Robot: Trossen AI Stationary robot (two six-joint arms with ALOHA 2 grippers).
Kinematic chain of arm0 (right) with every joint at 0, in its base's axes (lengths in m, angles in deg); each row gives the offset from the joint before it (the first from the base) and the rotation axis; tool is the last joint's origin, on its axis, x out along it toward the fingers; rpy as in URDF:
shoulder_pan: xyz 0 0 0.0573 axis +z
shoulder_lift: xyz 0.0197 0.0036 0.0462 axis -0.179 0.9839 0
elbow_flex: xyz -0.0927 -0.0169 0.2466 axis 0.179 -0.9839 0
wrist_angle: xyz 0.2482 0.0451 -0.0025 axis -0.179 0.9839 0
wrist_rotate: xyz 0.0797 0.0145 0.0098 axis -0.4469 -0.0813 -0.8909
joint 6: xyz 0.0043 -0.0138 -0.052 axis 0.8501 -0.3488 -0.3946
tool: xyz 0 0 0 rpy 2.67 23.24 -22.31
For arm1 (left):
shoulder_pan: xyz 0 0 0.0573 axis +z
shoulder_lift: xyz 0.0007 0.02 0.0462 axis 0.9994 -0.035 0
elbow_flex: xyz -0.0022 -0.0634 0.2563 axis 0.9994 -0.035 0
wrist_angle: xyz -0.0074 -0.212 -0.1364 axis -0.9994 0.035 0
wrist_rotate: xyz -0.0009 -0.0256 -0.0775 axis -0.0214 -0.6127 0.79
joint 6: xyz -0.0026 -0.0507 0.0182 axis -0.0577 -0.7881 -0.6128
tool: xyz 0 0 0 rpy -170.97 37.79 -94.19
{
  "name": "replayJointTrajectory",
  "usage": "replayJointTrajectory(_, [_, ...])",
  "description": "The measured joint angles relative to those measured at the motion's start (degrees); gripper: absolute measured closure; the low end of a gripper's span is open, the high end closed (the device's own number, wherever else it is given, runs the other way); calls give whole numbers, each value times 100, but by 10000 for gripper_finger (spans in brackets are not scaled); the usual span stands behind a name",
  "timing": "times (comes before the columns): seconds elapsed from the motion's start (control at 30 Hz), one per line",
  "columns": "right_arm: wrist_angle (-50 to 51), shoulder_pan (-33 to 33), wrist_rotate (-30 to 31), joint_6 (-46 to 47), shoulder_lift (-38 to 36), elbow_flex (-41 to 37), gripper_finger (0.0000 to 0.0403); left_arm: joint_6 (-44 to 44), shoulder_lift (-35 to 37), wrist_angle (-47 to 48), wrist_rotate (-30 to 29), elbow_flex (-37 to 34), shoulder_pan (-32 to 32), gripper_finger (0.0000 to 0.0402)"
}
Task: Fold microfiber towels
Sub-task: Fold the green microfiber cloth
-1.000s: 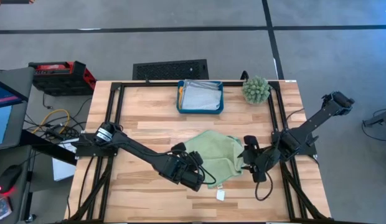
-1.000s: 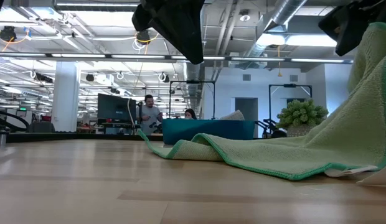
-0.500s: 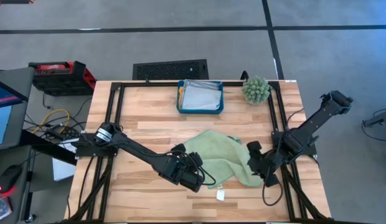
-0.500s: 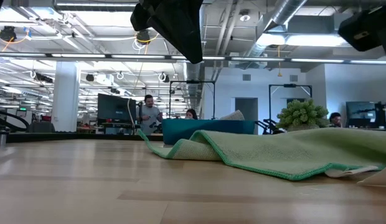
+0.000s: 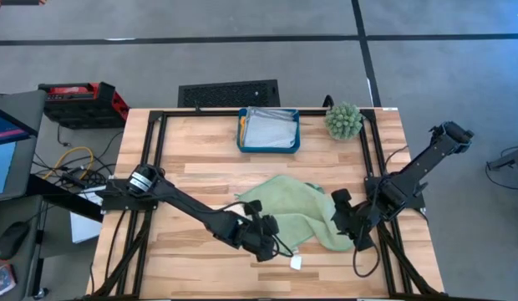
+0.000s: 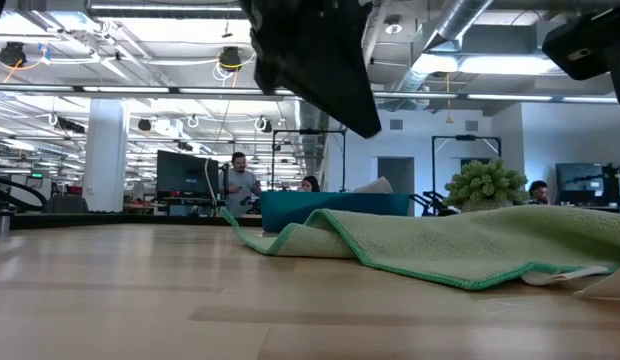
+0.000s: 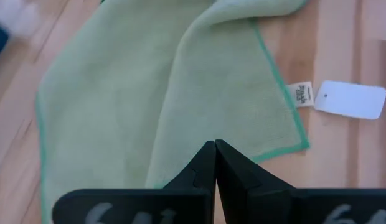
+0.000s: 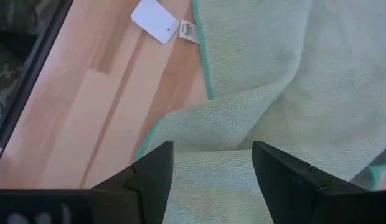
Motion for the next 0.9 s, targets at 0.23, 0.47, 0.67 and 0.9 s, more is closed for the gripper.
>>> replayJointTrajectory(0.23, [-2,0,-2,0,0,0,163,841,0,-804,192,-559,68,401])
replayJointTrajectory(0.47, [7,0,-6,2,0,0,163,1412,0,-1224,978,-653,129,389])
replayJointTrajectory(0.67, [11,0,-9,2,0,0,163,1446,2,-1657,1578,-650,99,338])
replayJointTrajectory(0.9, [38,0,-20,5,0,0,163,2689,-459,-2406,1660,-641,-37,299])
